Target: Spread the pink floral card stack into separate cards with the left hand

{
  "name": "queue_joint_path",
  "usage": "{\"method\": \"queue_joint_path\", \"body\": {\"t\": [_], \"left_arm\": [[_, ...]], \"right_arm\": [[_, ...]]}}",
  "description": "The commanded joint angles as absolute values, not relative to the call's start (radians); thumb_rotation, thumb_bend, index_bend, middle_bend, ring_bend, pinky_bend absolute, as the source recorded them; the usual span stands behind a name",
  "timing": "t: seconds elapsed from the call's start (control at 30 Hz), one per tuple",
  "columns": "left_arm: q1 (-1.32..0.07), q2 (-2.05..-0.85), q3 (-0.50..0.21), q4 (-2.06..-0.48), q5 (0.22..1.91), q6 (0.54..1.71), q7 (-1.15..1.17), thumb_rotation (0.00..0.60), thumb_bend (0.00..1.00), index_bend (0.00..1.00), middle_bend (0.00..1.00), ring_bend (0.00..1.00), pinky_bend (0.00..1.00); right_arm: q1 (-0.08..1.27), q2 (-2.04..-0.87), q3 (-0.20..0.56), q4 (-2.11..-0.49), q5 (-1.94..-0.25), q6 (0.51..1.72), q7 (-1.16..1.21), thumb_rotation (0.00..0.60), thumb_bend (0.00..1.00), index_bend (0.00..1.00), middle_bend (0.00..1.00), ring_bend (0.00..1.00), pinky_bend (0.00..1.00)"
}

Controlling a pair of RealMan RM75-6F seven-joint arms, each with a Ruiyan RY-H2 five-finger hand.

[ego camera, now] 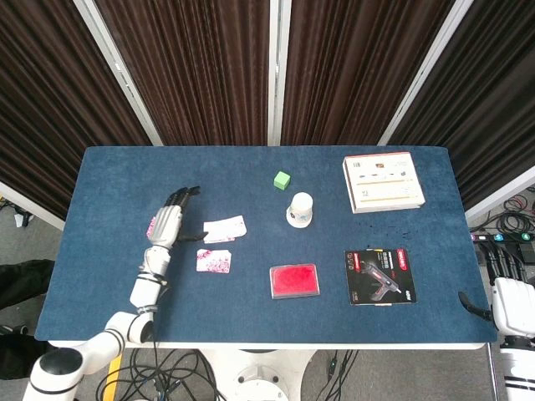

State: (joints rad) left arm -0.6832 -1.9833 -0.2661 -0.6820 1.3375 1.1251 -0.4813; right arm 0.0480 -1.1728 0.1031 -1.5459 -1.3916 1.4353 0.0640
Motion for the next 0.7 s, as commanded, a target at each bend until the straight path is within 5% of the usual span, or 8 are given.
{"method": "queue_joint_path", "body": {"t": [0.03,0.37,0.7], "left_arm": [[-0.608,-1.842,-0.282,-0.847,1.318,1.213,-0.352,0.600,0.12,0.16,0.17,0.06,0.10],[-0.407,-1.517,-0.191,-1.288,1.283,1.306,-0.056,0.600,0.09,0.16,0.17,0.06,0.11],[-0.281,-1.411,-0.060,-1.375,1.350,1.401,0.102,0.600,0.08,0.19,0.17,0.06,0.11]], "right_arm": [[0.054,-1.169,0.102,-1.564,-1.419,1.453,0.045,0.600,0.15,0.00,0.00,0.00,0.00],[0.077,-1.173,0.088,-1.603,-1.483,1.459,0.003,0.600,0.15,0.00,0.00,0.00,0.00],[0.074,-1.189,0.064,-1.589,-1.537,1.487,0.010,0.600,0.15,0.00,0.00,0.00,0.00]]}}
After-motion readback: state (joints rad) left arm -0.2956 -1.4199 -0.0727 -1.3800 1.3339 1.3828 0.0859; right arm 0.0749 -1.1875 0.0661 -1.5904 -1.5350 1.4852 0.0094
